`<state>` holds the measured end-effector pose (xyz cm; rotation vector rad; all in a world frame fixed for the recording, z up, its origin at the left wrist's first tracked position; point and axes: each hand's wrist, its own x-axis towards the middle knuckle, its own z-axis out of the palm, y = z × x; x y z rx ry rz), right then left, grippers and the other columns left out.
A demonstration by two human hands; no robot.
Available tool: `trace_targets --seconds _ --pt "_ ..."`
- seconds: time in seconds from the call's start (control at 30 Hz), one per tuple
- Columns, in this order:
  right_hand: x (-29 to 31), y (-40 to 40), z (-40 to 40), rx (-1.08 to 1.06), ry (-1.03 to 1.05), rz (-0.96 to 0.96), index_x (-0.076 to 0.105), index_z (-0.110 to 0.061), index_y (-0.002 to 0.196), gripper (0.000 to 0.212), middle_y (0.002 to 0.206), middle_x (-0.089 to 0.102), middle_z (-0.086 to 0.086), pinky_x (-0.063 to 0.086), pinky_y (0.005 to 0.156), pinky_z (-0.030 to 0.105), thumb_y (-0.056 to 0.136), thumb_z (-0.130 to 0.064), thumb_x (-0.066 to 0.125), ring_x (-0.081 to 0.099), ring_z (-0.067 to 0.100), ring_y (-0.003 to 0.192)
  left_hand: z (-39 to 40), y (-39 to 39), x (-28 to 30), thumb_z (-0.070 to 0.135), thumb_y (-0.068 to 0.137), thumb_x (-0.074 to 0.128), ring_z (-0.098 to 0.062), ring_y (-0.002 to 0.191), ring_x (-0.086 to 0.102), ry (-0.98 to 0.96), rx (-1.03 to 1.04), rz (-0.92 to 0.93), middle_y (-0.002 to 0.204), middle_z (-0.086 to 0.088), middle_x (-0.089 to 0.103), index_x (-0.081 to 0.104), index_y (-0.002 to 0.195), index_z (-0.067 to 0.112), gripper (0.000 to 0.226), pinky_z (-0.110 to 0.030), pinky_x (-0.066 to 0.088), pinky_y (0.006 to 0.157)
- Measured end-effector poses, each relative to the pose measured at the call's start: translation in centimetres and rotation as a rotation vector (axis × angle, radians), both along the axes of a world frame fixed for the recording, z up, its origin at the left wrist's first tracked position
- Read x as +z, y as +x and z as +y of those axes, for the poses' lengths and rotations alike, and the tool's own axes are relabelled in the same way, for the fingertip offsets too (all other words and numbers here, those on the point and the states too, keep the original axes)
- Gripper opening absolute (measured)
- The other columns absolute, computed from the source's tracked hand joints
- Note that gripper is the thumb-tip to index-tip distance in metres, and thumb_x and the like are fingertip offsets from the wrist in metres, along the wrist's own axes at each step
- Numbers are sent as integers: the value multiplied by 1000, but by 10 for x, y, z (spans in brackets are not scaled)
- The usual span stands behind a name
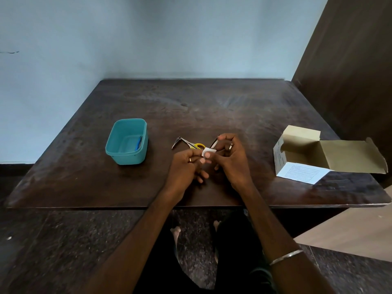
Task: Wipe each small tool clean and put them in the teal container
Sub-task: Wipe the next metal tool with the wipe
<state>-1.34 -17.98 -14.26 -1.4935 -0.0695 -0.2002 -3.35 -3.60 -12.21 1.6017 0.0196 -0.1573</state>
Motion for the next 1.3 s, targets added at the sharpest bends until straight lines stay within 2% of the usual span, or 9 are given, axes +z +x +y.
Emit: trace_targets --seconds 0.07,0.17,0.33,0.5,0.57,0.7,0.9,1.13,1.3 --pt "0 1 1 15 -17 7 46 -15 124 65 75 62 -12 46 45 26 73 1 83 56 14 63 1 -1 -1 -4 95 54 -17 50 62 -15 -8 4 85 -8 74 66 115 3 24 -25 47 43" --pt "1 1 1 54 -23 26 41 -18 137 80 77 61 -3 46 46 24 72 3 82 56 13 64 3 0 -3 -5 94 54 -18 53 63 -33 -19 8 87 -14 73 65 115 1 24 -25 47 44" --pt "3 -1 1 69 -50 19 46 -21 139 81 68 59 -5 46 48 24 71 3 83 54 13 63 7 -4 2 -2 92 57 -22 58 66 -107 -54 40 89 -12 75 70 103 13 22 -26 49 47" --pt "2 -1 1 93 -44 8 49 -28 138 84 76 57 10 48 52 25 69 1 85 53 21 69 10 -2 1 -2 90 57 -28 64 70 -136 -63 79 95 -23 74 69 109 4 23 -26 51 50" --pt "1 0 1 78 -48 11 51 -29 135 78 76 59 13 47 50 28 70 -1 84 55 24 69 10 -2 1 -3 88 58 -29 64 70 -142 -67 85 95 -22 74 69 110 3 25 -26 51 49" --pt "0 1 -1 37 -10 -7 57 -18 130 58 80 66 18 45 48 31 79 1 77 61 26 65 10 -1 -1 0 87 64 -26 60 71 -158 -54 74 96 -18 76 69 102 5 17 -26 52 48" --pt "-1 0 -1 2 33 10 62 -8 120 31 91 73 22 48 48 29 91 -5 68 58 23 54 5 -2 -4 5 87 70 -21 52 68 -145 62 35 84 -18 75 67 99 4 12 -23 52 43" --pt "3 -3 -1 30 61 3 61 -4 120 41 78 67 16 45 47 29 81 5 73 57 27 61 4 0 -9 6 87 70 -22 52 69 -129 83 16 73 -10 75 67 98 3 12 -23 52 42" --pt "1 -1 -2 1 70 28 64 -4 115 22 93 73 22 47 47 27 93 -6 65 61 25 55 4 0 -8 4 87 69 -22 52 69 -141 82 18 79 -15 76 67 95 8 9 -23 52 43"
